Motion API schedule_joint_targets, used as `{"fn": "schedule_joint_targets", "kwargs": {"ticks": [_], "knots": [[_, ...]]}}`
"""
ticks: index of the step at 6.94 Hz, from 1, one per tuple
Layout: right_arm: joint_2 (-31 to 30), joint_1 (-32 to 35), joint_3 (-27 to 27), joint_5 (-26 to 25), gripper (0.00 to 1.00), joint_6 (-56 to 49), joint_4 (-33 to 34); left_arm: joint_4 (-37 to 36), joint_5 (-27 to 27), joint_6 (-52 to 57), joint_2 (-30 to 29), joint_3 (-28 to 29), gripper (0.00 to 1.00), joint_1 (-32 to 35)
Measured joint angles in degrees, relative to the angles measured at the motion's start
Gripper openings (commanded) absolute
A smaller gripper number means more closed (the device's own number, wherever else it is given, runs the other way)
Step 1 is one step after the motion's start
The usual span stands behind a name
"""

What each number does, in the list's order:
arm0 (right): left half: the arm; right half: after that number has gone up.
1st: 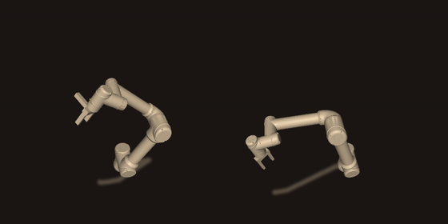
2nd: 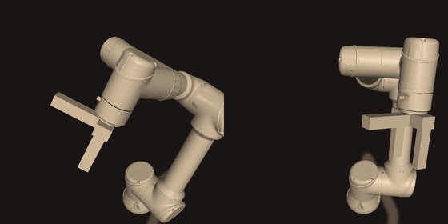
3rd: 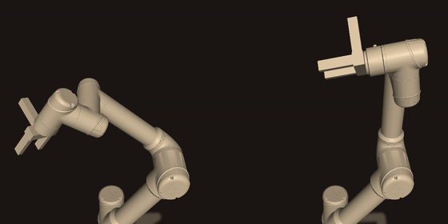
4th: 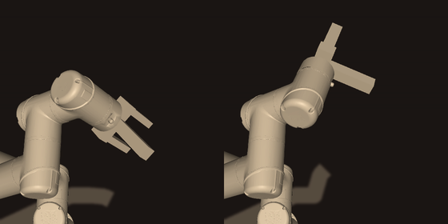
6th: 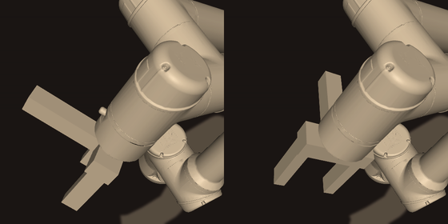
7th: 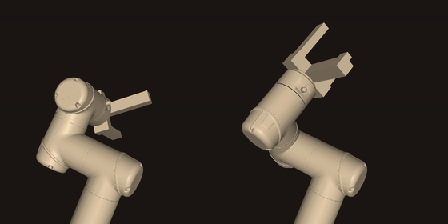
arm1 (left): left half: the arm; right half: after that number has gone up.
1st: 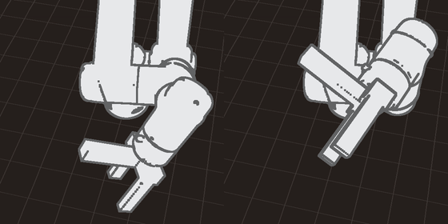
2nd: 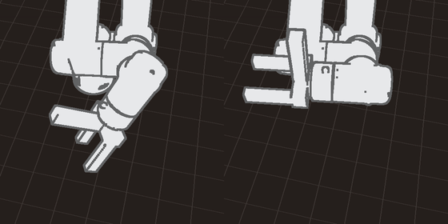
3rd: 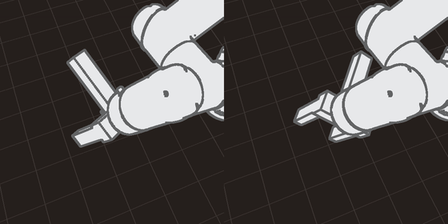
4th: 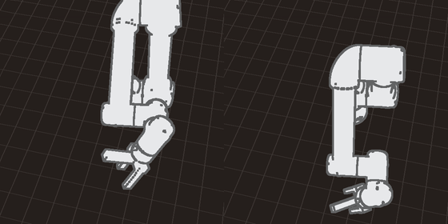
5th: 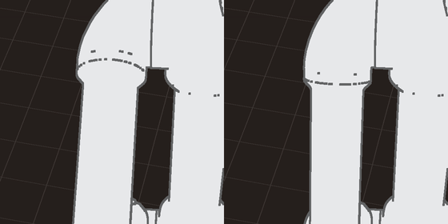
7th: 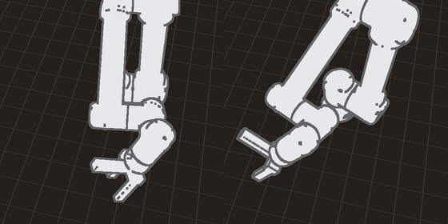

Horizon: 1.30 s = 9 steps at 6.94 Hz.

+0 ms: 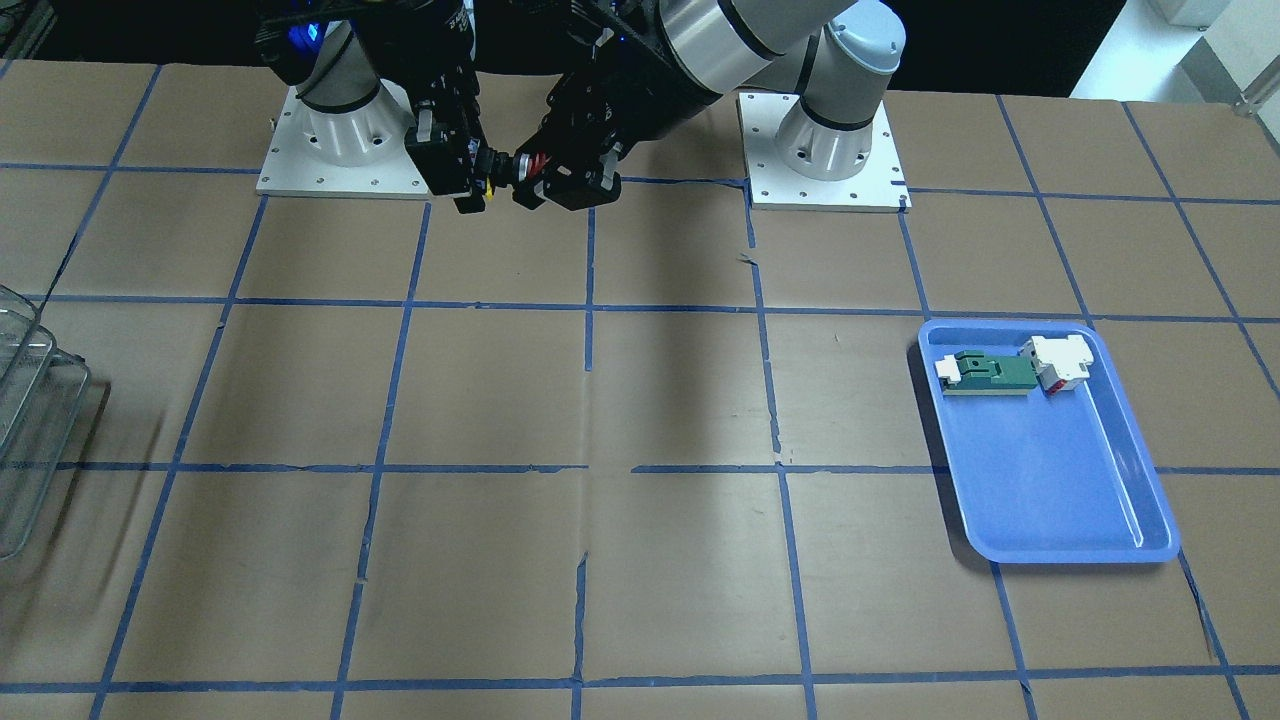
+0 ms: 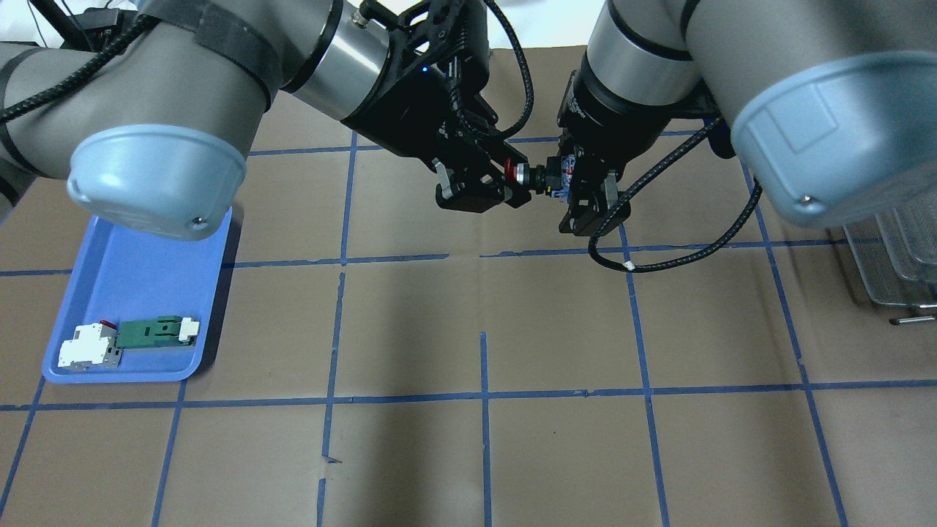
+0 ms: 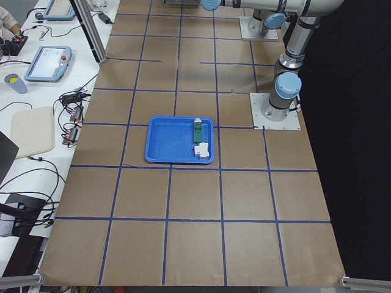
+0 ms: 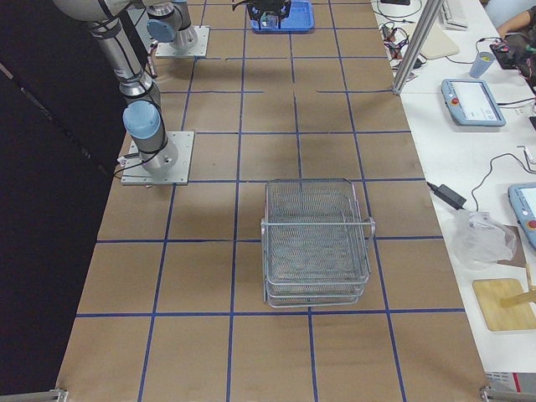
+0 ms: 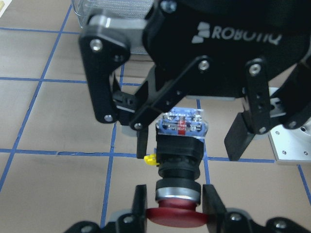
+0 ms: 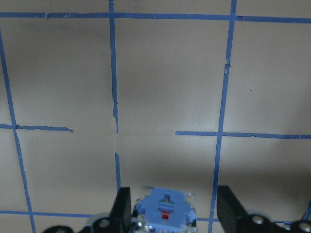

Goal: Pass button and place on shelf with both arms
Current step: 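Open the left gripper and withdraw it while the right gripper pulls the button away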

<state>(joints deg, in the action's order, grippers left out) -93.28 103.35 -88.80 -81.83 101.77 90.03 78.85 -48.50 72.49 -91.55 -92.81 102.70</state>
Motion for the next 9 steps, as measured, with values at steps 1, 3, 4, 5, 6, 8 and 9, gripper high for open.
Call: {"fn": "schedule_joint_targets", "kwargs": {"ticks": [1,3,4,5,6,8,9], "knots": [[-0.1,0.0,0.0,0.0,0.00,-0.1,0.0,-0.3,0.0,0.0,0.5,-1.2,0.00,0.1],[-0.1,-0.1,0.1,0.3,0.00,-0.2,0.0,-0.9,0.0,0.1,1.7,-3.0,0.91,0.0],[-0.1,-0.4,0.1,0.9,0.00,-0.2,0.0,-1.0,-0.1,-0.7,1.8,-3.0,1.00,0.0],[0.0,-0.9,0.2,1.9,0.00,-0.5,0.2,-1.1,-0.4,-2.7,1.9,-2.7,1.00,0.0],[0.0,-1.1,0.1,2.3,0.00,-0.9,0.0,-1.2,-1.0,-4.7,2.0,-2.5,1.00,0.0],[0.1,-1.4,-0.1,1.9,0.00,-2.0,-0.1,-1.0,-4.7,-9.8,2.4,-1.4,1.00,-0.3],[0.1,-1.7,-0.2,1.2,0.00,-3.4,-0.1,-0.1,-9.2,-15.7,2.7,0.3,1.00,-0.5]]}}
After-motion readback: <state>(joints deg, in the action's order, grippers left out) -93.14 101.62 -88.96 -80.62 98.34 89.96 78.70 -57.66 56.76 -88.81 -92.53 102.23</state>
